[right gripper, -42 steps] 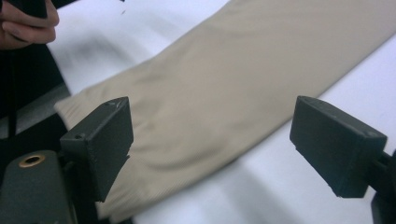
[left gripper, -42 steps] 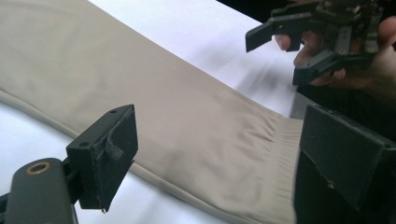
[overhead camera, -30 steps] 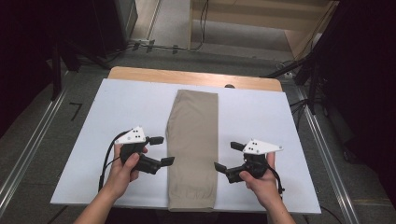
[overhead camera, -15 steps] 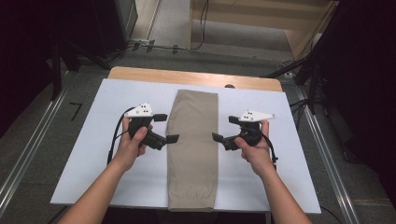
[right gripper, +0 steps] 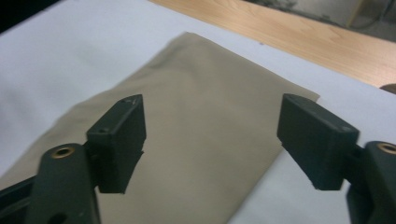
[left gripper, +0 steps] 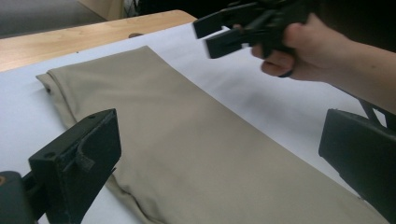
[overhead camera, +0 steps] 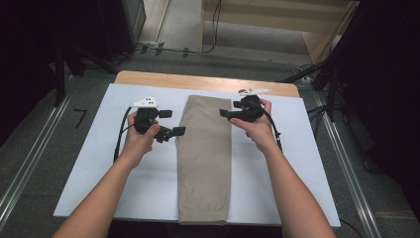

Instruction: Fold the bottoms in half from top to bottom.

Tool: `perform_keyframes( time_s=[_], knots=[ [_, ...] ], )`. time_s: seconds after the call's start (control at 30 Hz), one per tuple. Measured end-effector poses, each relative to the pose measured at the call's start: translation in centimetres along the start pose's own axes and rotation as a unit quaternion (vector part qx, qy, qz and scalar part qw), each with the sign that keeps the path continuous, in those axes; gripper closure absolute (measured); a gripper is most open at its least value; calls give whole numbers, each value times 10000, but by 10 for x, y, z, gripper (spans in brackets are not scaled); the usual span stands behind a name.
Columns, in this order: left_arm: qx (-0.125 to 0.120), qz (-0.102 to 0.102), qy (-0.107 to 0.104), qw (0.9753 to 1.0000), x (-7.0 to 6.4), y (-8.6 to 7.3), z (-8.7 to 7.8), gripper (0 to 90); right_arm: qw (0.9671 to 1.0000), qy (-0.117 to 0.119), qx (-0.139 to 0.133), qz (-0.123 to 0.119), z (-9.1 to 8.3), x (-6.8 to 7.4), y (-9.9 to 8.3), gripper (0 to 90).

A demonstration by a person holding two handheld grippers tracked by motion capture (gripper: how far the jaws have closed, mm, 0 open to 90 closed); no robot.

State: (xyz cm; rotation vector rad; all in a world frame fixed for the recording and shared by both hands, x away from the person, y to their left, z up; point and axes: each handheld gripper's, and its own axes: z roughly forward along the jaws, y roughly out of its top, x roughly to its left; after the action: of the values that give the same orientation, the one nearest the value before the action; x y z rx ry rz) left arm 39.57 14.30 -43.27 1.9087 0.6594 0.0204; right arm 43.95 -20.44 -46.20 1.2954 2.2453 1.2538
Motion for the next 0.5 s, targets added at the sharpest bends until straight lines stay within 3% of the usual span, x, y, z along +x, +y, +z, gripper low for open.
perform_keyframes(
  time_s=[0.2,0.3,0.5],
  knots=[
    [29,-96,42,9999,4,3,-3,0,9978,-531,323,225,39,-23,2,383],
    [95,-104,48,9999,6,5,-1,0,9960,-657,419,425,52,-34,3,421],
    [383,-69,151,9991,14,11,12,0,9942,-784,573,468,65,-55,3,449]
  ],
)
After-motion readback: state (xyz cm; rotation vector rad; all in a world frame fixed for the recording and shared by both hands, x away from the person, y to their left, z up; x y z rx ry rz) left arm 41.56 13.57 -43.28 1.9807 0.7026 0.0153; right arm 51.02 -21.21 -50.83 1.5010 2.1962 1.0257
